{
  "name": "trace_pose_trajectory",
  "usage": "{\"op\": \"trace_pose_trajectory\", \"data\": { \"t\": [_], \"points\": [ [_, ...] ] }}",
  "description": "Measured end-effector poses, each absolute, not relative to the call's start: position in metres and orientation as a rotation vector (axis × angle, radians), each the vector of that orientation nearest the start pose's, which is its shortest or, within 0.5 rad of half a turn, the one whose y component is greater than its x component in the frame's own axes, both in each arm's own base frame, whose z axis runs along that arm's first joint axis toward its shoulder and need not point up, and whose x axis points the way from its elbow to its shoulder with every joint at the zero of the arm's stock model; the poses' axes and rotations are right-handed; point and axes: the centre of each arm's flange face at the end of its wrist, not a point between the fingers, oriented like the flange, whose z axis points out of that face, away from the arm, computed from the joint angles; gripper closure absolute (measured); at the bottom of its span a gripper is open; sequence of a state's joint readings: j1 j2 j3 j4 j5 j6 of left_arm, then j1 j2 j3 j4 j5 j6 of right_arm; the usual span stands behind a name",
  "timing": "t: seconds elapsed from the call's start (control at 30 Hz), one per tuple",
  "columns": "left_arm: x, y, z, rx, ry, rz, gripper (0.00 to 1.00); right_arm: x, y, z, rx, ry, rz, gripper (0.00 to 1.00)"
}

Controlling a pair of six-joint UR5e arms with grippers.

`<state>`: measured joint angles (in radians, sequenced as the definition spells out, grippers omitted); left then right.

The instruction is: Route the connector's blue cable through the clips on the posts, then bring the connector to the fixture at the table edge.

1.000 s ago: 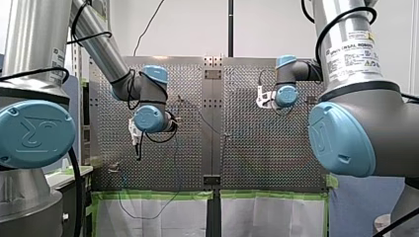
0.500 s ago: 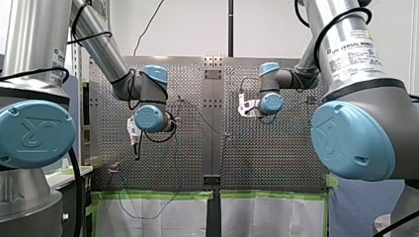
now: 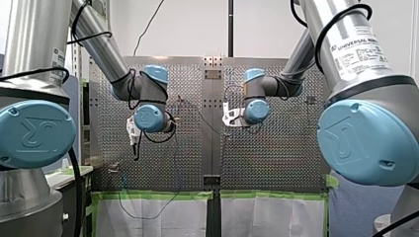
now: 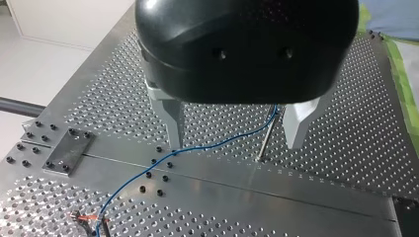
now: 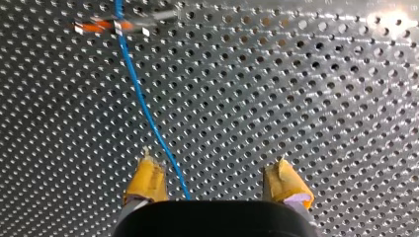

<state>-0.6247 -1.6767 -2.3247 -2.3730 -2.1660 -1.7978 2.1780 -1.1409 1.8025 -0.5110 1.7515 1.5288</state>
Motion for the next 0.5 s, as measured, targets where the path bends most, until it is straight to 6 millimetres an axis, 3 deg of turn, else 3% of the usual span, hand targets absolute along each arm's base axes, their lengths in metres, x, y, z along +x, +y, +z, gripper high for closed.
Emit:
{"op": "trace_pose_trajectory", "data": {
  "t": [0.5],
  "points": [
    [0.255, -0.274, 0.179, -0.141, 1.662, -0.087, 0.0, 0.453, -0.333, 0.177, 1.724, -0.936, 1.376, 0.0]
  ]
}}
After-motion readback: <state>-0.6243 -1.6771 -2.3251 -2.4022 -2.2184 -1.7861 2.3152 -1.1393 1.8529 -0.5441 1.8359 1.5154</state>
